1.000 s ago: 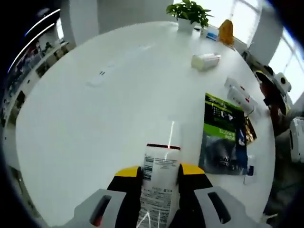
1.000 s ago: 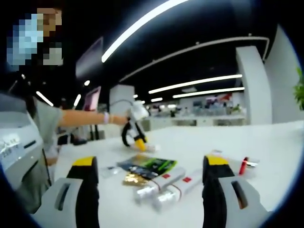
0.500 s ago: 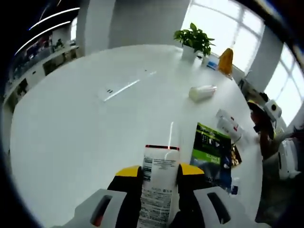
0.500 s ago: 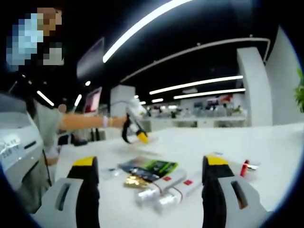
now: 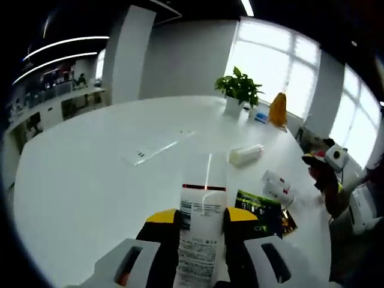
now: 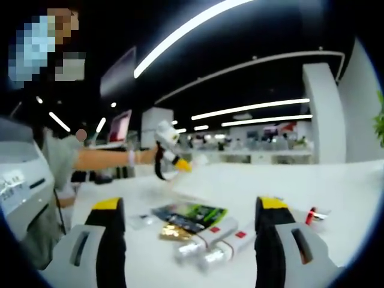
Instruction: Arrange the skincare products in the storage area until every visible bottle or jar stands upright without overlapping.
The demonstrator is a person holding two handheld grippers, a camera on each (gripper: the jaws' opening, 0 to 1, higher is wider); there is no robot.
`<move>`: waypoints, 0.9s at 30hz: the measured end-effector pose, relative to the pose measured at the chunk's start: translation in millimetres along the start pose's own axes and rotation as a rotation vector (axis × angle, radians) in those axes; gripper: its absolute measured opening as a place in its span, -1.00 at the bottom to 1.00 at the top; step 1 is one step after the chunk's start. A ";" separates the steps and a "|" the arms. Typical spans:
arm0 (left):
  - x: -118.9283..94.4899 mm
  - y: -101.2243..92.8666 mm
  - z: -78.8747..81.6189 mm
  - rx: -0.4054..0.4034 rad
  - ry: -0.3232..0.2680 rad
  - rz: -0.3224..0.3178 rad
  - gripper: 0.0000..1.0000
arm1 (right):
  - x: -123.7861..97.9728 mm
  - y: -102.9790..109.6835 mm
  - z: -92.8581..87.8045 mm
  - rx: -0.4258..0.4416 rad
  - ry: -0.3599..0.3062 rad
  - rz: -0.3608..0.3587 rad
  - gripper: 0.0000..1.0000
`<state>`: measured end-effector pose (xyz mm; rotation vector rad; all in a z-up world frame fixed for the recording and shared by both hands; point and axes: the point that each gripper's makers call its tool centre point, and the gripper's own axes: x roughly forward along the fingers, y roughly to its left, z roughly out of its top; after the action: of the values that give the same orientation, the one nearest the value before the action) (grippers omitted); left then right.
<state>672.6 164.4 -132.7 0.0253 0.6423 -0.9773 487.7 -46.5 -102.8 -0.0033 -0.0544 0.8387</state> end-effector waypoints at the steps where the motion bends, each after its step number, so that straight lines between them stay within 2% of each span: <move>1: -2.0 0.2 4.2 0.000 -0.025 0.002 -0.45 | -0.1 0.1 0.1 0.002 -0.002 0.000 0.75; 5: -8.1 -4.0 14.5 0.003 -0.087 0.005 -0.46 | -1.2 1.0 0.2 -0.002 0.000 0.000 0.75; 9: -17.5 -11.0 32.7 0.014 -0.174 -0.003 -0.46 | -1.3 1.5 1.4 -0.008 -0.001 0.001 0.75; 17: -37.1 -33.0 60.0 0.082 -0.327 0.033 -0.46 | 5.3 8.5 9.3 -0.031 -0.008 0.018 0.75; 21: -44.2 -38.0 71.0 0.141 -0.404 0.111 -0.46 | 8.7 8.3 13.3 -0.025 -0.024 0.018 0.75; 27: -59.0 -53.1 91.5 0.117 -0.531 0.144 -0.46 | 18.0 7.9 23.4 -0.023 -0.051 0.023 0.75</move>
<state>653.6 151.5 -13.8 -0.0818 0.0934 -0.8340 492.7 -28.3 -78.8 -0.0046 -0.1123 0.8610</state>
